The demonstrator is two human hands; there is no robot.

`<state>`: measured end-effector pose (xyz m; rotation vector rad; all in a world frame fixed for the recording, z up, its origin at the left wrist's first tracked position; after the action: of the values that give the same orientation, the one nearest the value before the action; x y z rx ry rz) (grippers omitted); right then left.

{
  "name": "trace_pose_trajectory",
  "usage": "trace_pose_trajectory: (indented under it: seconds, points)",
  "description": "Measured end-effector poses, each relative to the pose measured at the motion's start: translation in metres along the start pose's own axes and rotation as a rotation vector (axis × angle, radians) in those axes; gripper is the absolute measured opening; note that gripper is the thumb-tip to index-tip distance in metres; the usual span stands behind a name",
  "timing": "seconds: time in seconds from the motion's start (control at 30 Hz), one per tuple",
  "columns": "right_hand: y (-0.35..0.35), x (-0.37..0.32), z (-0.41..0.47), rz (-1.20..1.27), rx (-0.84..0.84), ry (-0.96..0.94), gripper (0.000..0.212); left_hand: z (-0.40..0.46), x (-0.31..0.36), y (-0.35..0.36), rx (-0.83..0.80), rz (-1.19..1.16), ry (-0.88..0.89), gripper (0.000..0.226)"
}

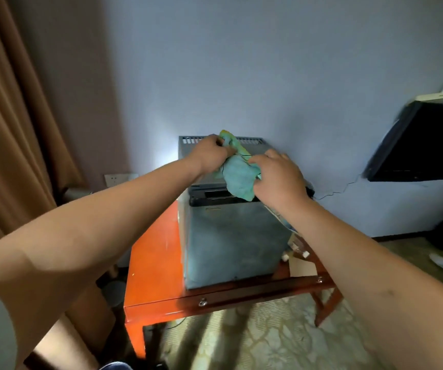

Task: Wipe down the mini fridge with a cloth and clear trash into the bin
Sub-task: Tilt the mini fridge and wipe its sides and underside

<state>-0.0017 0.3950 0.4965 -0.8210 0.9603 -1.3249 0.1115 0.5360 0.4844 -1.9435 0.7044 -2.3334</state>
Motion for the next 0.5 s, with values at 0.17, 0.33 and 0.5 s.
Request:
trace_pose_trajectory:
  seconds: [0.17,0.33,0.5]
  points:
    - [-0.011,0.051,0.008,0.017,0.032,0.077,0.058,0.015,0.031,0.044,-0.104,-0.054,0.022,0.036]
    - [-0.003,0.091,0.024,0.032,0.047,0.116,0.056,0.04,0.043,0.08,-0.182,-0.108,0.038,0.048]
    - [0.019,0.14,0.052,0.032,0.03,0.151,0.052,0.09,0.042,0.121,-0.23,-0.123,0.038,0.051]
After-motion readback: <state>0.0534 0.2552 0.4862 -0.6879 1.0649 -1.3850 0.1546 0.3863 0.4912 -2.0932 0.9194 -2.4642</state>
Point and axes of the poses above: each hand's wrist, its own z-axis towards the middle knuckle, its own y-axis out of the palm, x = y × z, the point moved 6 cm from there along z, towards the middle knuckle, and after that the axes turned 3 degrees about -x, right-handed, at the moved point
